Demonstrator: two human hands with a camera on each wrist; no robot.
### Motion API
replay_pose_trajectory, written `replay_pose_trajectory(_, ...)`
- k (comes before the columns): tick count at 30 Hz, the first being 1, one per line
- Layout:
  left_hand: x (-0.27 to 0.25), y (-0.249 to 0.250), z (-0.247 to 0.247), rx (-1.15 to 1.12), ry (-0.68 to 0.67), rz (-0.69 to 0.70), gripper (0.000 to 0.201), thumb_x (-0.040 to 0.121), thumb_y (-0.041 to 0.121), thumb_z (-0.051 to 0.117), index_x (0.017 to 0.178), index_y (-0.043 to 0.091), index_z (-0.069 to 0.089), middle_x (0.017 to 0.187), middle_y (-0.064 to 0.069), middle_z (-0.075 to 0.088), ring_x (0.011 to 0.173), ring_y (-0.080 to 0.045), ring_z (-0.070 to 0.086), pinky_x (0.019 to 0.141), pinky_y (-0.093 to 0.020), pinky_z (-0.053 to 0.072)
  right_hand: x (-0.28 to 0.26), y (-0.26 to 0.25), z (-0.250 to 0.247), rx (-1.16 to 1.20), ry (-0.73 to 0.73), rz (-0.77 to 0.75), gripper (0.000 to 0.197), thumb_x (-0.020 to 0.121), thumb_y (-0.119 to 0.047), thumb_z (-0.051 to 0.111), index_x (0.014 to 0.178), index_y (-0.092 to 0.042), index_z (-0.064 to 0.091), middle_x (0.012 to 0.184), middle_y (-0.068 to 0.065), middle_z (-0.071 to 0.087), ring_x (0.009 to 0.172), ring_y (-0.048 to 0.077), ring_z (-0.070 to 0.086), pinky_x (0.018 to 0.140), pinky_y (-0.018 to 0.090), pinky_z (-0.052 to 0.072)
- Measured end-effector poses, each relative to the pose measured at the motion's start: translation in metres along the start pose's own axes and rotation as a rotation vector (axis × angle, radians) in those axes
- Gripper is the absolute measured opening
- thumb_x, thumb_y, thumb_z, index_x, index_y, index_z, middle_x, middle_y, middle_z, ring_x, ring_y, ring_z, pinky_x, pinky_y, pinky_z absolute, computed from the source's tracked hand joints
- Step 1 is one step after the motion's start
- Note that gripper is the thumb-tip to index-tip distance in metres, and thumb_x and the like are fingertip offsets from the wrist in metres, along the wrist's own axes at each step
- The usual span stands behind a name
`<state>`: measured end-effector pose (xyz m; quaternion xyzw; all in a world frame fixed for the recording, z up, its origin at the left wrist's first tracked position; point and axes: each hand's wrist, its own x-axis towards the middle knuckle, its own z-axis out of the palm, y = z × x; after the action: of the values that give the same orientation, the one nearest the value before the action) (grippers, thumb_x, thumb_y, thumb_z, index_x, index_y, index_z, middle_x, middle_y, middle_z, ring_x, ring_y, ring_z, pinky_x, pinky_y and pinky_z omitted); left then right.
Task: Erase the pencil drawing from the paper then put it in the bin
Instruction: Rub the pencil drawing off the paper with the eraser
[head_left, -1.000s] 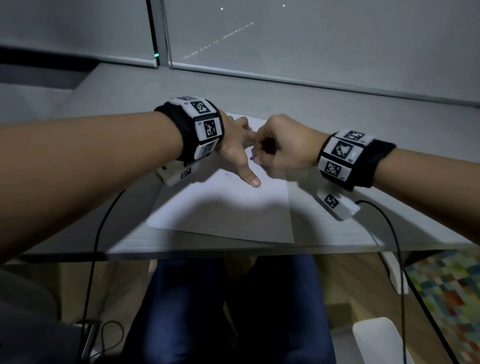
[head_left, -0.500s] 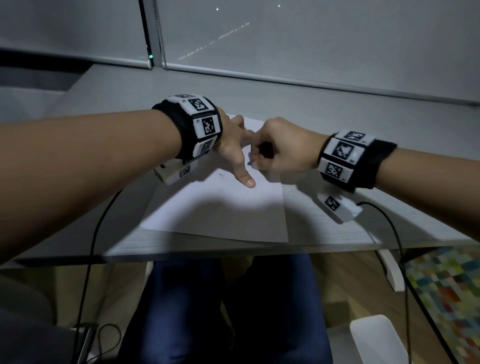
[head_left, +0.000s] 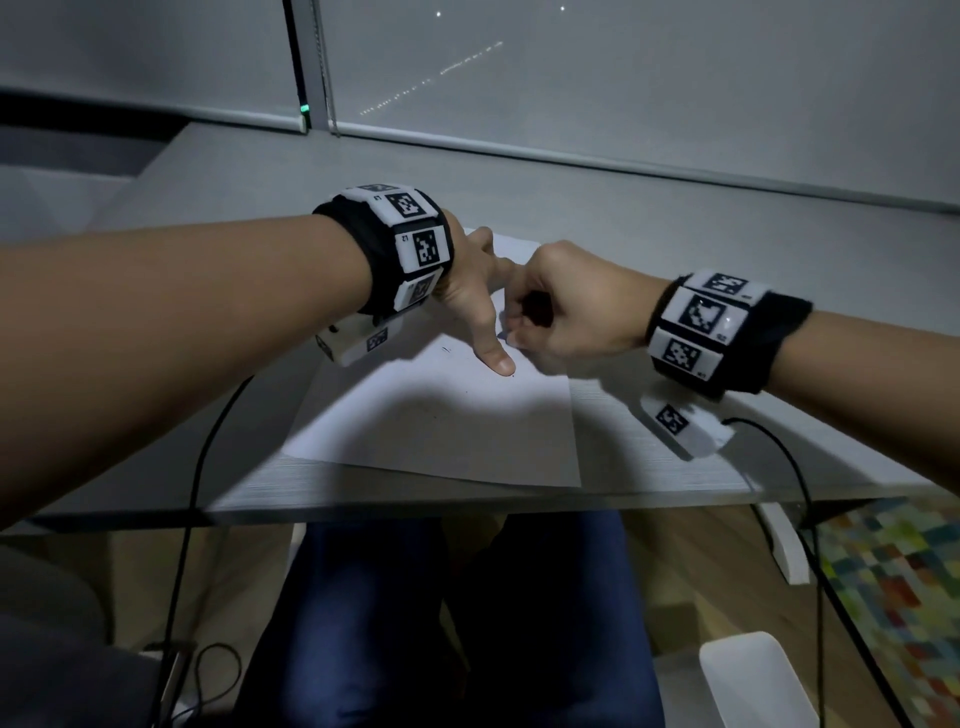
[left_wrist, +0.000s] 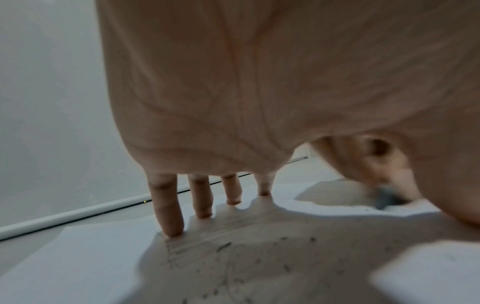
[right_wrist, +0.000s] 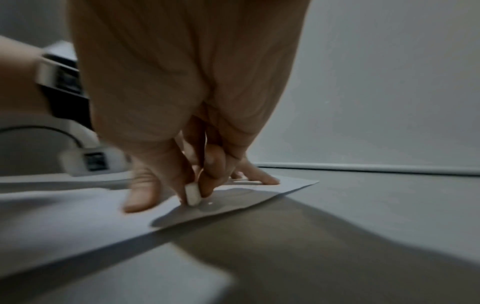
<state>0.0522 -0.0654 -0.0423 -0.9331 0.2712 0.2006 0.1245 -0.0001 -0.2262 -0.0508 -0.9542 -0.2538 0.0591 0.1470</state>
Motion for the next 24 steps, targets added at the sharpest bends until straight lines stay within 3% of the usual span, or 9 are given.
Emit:
replay_pose_trajectory(2,0.001,0.000,0.000,-0.009,-0.002,0.005,0.132,0.022,0.107,0.063,0.142,0.061,0.034,0.130,0.000,0.036,0.123,-0.036,0.052,0.102,-0.053,0.046,-0.005,-0.006,0.003,-0.002,-0.013,-0.044,0.006,0.085,-0.015,0.077,0.080,-0.011,0.078,0.069,-0.004,0.072,0.062,0.004,0.064,0.058,0.011,0.048)
replay_pose_trajectory(3,0.001,0.001,0.000,-0.012,-0.003,0.009,0.132,0.023,0.107,0.063,0.143,0.060,0.034,0.129,-0.001,0.035,0.123,-0.037,0.052,0.102,-0.053,0.047,-0.004,-0.006,0.003,0.000,-0.007,-0.037,0.007,0.085,-0.016,0.078,0.080,-0.011,0.078,0.069,-0.003,0.072,0.061,0.006,0.064,0.059,0.013,0.048)
replay_pose_trajectory(6,0.000,0.002,0.000,0.013,0.003,0.007,0.138,0.028,0.105,0.061,0.152,0.054,0.027,0.135,-0.002,0.035,0.126,-0.039,0.051,0.097,-0.052,0.046,0.007,0.003,-0.004,-0.012,0.041,0.052,0.015,0.086,-0.022,0.078,0.080,-0.009,0.077,0.070,0.003,0.075,0.061,0.015,0.068,0.061,0.028,0.056)
replay_pose_trajectory(9,-0.002,0.003,0.000,0.012,0.007,0.000,0.140,0.029,0.106,0.059,0.154,0.056,0.021,0.142,-0.004,0.033,0.130,-0.039,0.049,0.096,-0.051,0.044,0.012,0.010,-0.008,-0.027,0.069,0.078,0.012,0.085,-0.020,0.075,0.079,-0.009,0.076,0.075,0.004,0.079,0.071,0.020,0.076,0.069,0.037,0.063)
replay_pose_trajectory(12,-0.001,0.002,0.000,-0.004,0.009,-0.002,0.138,0.027,0.107,0.062,0.151,0.058,0.025,0.135,-0.002,0.035,0.124,-0.037,0.051,0.091,-0.048,0.043,0.003,0.004,-0.003,-0.008,0.034,0.024,0.009,0.087,-0.017,0.075,0.082,-0.009,0.077,0.078,0.003,0.079,0.071,0.015,0.074,0.071,0.033,0.062)
replay_pose_trajectory(15,-0.001,0.002,-0.001,-0.020,-0.002,0.012,0.136,0.028,0.105,0.066,0.149,0.059,0.026,0.132,-0.003,0.035,0.123,-0.036,0.050,0.094,-0.048,0.045,-0.008,-0.003,0.002,0.012,-0.018,-0.047,0.008,0.087,-0.017,0.078,0.083,-0.010,0.078,0.076,0.001,0.076,0.068,0.013,0.069,0.064,0.023,0.056)
replay_pose_trajectory(20,-0.002,0.004,-0.003,0.033,-0.006,0.002,0.142,0.030,0.106,0.061,0.155,0.054,0.020,0.137,-0.003,0.036,0.126,-0.037,0.051,0.096,-0.051,0.047,0.009,0.023,-0.008,-0.048,0.075,0.051,0.017,0.087,-0.028,0.081,0.080,-0.013,0.079,0.073,0.003,0.077,0.066,0.020,0.070,0.065,0.031,0.059)
replay_pose_trajectory(24,-0.001,0.006,-0.004,0.035,-0.017,-0.006,0.147,0.030,0.105,0.061,0.159,0.053,0.015,0.138,-0.004,0.034,0.129,-0.039,0.049,0.101,-0.055,0.047,0.024,0.033,-0.011,-0.101,0.154,0.121,0.015,0.087,-0.025,0.079,0.077,-0.014,0.077,0.070,-0.001,0.074,0.064,0.015,0.068,0.070,0.038,0.064)
